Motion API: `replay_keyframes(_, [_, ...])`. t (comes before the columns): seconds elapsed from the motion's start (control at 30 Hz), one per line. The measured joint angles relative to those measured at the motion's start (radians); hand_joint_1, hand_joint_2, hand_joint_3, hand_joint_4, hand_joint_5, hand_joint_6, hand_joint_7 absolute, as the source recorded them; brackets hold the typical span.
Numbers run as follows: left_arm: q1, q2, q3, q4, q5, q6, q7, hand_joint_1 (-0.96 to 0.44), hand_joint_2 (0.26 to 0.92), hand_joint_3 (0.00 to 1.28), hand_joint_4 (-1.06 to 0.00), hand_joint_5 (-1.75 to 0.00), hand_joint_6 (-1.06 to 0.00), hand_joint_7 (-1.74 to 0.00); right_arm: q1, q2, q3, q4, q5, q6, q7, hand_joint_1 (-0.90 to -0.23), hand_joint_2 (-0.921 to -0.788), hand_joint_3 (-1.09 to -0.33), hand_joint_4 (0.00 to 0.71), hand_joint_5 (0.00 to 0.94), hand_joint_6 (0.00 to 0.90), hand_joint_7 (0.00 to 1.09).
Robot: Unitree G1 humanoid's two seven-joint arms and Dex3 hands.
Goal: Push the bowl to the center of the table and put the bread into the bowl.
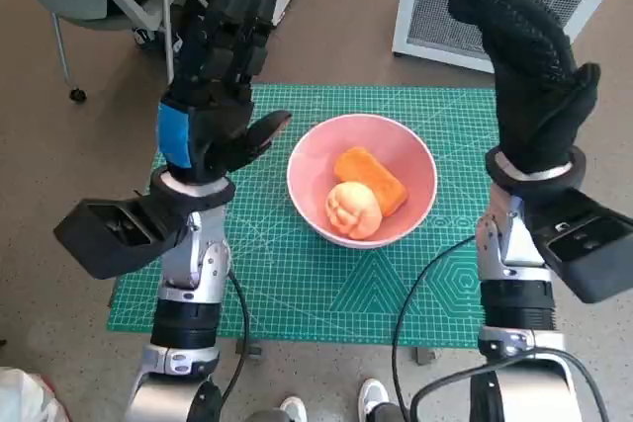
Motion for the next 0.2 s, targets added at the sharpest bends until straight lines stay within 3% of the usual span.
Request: replay_keyframes(0.2, [0.000, 0.001, 0.000, 0.008, 0.005, -0.013, -0.001, -0.58, 0.921, 0.14, -0.17, 0.00, -0.36, -0.01, 0.000, 0.000, 0.001, 0.010, 0.000, -0.013, 0.001, -0.569, -0.921, -0.799, 0.213, 0.110, -0.001, 0.64])
